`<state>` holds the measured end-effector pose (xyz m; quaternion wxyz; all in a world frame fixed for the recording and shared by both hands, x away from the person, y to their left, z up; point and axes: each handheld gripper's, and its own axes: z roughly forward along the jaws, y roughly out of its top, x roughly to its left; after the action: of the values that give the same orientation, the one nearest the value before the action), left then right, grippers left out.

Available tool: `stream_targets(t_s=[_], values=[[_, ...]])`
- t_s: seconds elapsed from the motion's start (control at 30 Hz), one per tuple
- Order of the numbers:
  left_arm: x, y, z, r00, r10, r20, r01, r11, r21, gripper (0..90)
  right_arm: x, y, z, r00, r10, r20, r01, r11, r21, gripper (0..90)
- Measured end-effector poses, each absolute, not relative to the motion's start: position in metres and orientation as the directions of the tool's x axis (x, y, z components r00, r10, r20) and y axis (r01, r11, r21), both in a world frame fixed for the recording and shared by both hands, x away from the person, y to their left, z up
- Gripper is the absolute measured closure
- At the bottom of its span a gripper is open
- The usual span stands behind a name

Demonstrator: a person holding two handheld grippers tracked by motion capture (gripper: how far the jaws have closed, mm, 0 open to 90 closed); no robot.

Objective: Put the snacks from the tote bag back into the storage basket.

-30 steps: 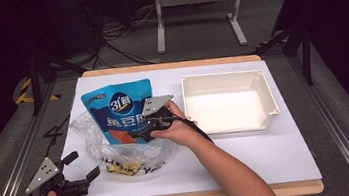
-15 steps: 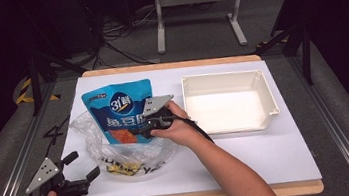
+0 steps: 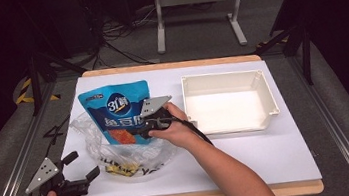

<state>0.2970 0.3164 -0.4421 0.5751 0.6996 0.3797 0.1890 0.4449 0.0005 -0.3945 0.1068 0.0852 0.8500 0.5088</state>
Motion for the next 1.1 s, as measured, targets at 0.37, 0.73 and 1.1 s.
stream_targets(t_s=[0.37, 0.73, 1.1], values=[[0.297, 0.317, -0.442, 0.640, 0.748, -0.176, 0.313, -0.045, 0.949, 0.3, 0.441, 0.005, -0.356, -0.964, 0.235, -0.127, -0.005, 0.459, 0.889, 52.6], [0.297, 0.317, -0.442, 0.639, 0.748, -0.177, 0.314, -0.044, 0.948, 0.3, 0.436, 0.008, -0.312, -0.966, 0.214, -0.147, -0.031, 0.467, 0.884, 52.7], [0.297, 0.318, -0.442, 0.637, 0.749, -0.183, 0.317, -0.038, 0.948, 0.4, 0.432, 0.007, -0.285, -0.973, 0.185, -0.140, -0.045, 0.442, 0.896, 54.7]])
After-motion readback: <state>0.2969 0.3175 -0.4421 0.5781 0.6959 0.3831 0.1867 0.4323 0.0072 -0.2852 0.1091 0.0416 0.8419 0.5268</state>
